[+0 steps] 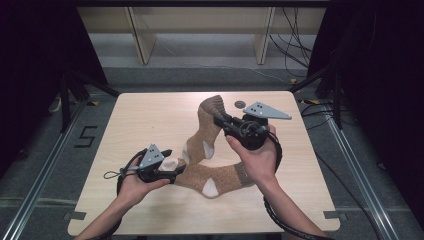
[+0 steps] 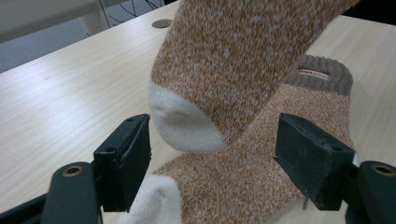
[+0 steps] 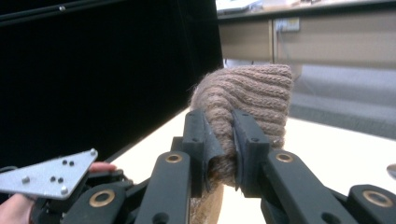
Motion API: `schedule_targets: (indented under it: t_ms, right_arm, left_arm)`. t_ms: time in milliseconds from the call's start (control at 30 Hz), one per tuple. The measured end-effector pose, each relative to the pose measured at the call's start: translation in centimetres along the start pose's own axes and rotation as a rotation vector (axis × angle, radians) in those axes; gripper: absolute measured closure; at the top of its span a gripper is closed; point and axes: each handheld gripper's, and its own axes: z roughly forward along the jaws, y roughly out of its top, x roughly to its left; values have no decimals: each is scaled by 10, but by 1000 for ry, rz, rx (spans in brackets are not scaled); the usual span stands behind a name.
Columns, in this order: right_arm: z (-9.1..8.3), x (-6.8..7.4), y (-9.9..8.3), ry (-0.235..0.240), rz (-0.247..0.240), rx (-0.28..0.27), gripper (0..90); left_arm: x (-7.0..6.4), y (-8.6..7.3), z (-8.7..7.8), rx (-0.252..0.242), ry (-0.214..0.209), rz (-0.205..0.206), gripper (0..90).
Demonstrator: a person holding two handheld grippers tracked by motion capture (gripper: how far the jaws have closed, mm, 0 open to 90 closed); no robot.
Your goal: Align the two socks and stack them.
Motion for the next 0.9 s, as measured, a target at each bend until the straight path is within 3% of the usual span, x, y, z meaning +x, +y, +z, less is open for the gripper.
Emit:
schedule_targets:
  t_ms: [133,267,433,467,500,533,600,633,667,833,867,900]
  right_arm:
    - [-4,-6,-14,-26,24,53,770]
    - [-12,-19,-33,-110,57,127,763]
    - [-19,-41,-60,-198,85,227,752]
    - [-20,-44,-64,-210,94,239,750]
    - [-22,-50,-72,-234,103,263,747]
    - [-23,-54,-78,-246,91,287,744]
    - [-25,-60,-90,-277,126,326,738]
    - [-24,-61,-96,-287,153,339,735]
    - [-25,-67,-102,-297,118,358,731]
    - [-29,-81,-120,-345,127,387,692]
    - [-30,-83,-121,-345,107,394,682]
    - [-31,-83,-123,-361,121,402,657]
  left_arm:
    - [-1,-3,5,11,-11,-2,301]
    - [-2,-1,14,31,-35,-22,363]
    - [-4,3,27,77,-51,-33,408]
    - [-3,4,30,113,-57,-19,421]
    - [-4,4,34,113,-56,-35,435]
    - [-3,4,37,128,-58,-26,452]
    - [-2,3,45,159,-66,-30,476]
    - [-2,3,50,176,-65,-39,481]
    - [-1,3,53,191,-61,-46,485]
    - [5,1,69,246,-47,-91,490]
    - [5,1,71,249,-42,-112,494]
    - [6,1,73,258,-45,-133,495]
